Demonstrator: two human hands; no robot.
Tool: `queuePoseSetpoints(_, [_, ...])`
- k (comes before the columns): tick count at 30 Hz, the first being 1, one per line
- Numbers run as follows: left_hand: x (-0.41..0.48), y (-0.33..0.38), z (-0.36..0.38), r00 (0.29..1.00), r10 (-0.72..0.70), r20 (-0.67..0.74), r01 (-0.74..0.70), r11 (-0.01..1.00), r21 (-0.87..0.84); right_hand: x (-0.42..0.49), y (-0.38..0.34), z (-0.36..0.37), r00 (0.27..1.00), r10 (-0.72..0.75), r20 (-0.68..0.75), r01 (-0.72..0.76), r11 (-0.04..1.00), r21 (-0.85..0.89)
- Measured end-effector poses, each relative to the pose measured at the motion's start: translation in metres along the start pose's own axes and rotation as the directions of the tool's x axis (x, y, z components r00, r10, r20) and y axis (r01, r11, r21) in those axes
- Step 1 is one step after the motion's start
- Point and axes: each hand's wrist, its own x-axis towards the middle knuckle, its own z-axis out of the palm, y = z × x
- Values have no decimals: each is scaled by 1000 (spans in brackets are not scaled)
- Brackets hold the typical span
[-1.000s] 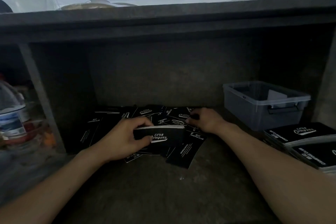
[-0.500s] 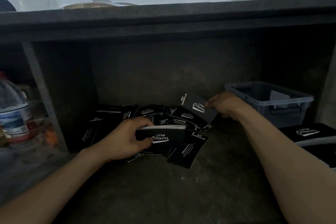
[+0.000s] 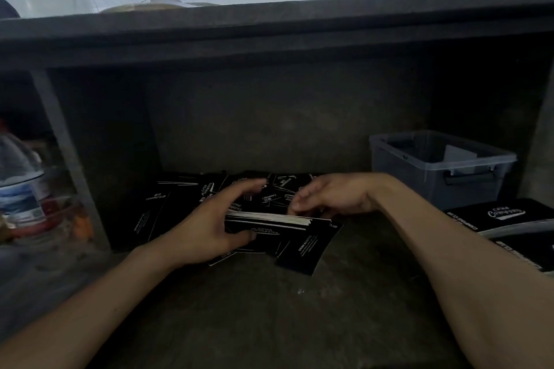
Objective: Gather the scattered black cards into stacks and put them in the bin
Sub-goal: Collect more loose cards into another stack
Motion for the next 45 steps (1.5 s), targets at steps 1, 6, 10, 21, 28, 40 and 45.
queuePoseSetpoints(1, [0,0,1,1000,-8,3,8,1000,-4,3,-1,3,1000,-24,15,23,999,27])
queuePoseSetpoints(6, [-1,4,-2,998,-60,29,62,997,-54,15,3,-10,819,-123,-561,53,989,-139])
queuePoseSetpoints(10, [0,4,-7,996,-91,14,91,996,4,25,37,-16,708,-38,-705,-416,785,-459])
queuePoseSetpoints(21, [1,-2,-4,999,-9,-38,15,987,158,-5,1,-27,724,-118,-680,119,992,-46])
queuePoseSetpoints(28, [1,0,-3,998,-61,30,61,998,-9,6,0,-20,904,-71,-422,107,992,63])
queuePoseSetpoints(40, [1,4,-3,1000,-5,-8,5,999,51,10,30,-41,641,30,-767,-320,919,-231])
queuePoseSetpoints(45, [1,7,-2,999,30,-29,-28,998,61,-1,19,-40,671,65,-739,-111,994,-13])
